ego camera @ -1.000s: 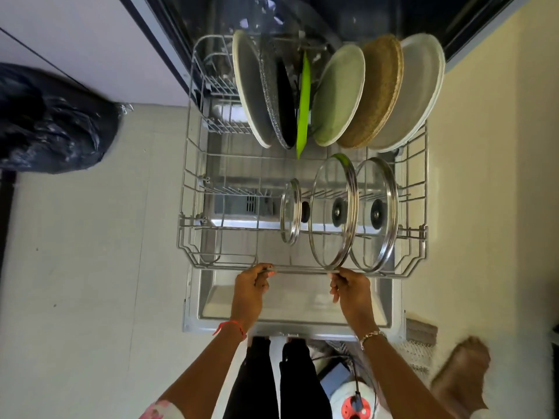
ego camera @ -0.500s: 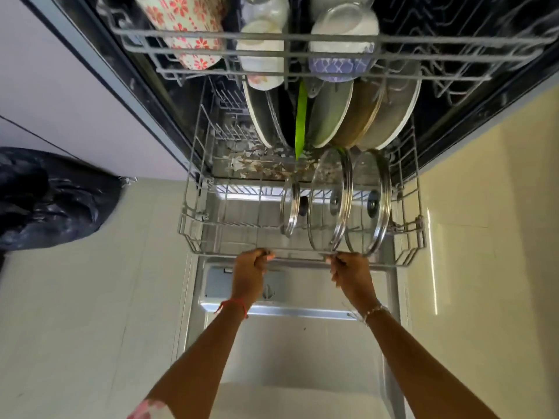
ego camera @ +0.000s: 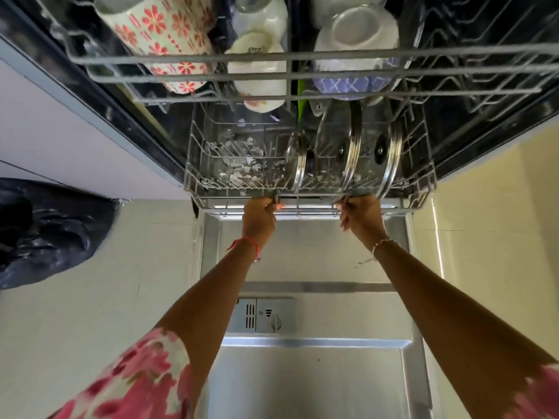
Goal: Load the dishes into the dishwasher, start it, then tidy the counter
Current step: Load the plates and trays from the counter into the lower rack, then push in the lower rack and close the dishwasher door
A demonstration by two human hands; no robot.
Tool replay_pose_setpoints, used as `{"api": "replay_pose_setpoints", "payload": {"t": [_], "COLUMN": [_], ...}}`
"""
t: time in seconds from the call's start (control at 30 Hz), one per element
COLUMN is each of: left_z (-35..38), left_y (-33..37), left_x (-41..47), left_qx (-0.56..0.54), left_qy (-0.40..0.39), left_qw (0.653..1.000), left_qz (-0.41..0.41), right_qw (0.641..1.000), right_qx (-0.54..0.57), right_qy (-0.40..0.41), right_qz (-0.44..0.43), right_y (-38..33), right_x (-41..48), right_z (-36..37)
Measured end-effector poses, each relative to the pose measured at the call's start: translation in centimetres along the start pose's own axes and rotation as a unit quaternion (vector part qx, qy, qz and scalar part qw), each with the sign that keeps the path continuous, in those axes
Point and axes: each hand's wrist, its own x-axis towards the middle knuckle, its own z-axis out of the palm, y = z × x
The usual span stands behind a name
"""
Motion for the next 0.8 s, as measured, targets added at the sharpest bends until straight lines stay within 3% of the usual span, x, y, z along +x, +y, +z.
{"api": "replay_pose_setpoints", "payload": {"t": [0.33,0.63,0.8], "left_z": [0.3,0.3,0.0], "left_y": [2.2,2.4,3.4], "left_x": [5.8,6.5,4.4], "left_qx": [0.056,0.015,-0.073], "left_qy": [0.005,0.005,-0.044], "left_qw": [0.998,1.0,0.995], "left_qz": [0.036,0.002,-0.048], "right_qw": [1.0,1.0,0.999], "right_qx": [-0.019,-0.025,-0.044], "right_qy": [0.018,0.014,-0.004], "right_qz": [0.006,0.011,-0.007], "right_y": [-3.4,-3.8,-3.1], "right_x": [5.0,5.5,4.6], "right_z": [0.5,0.6,0.1]}}
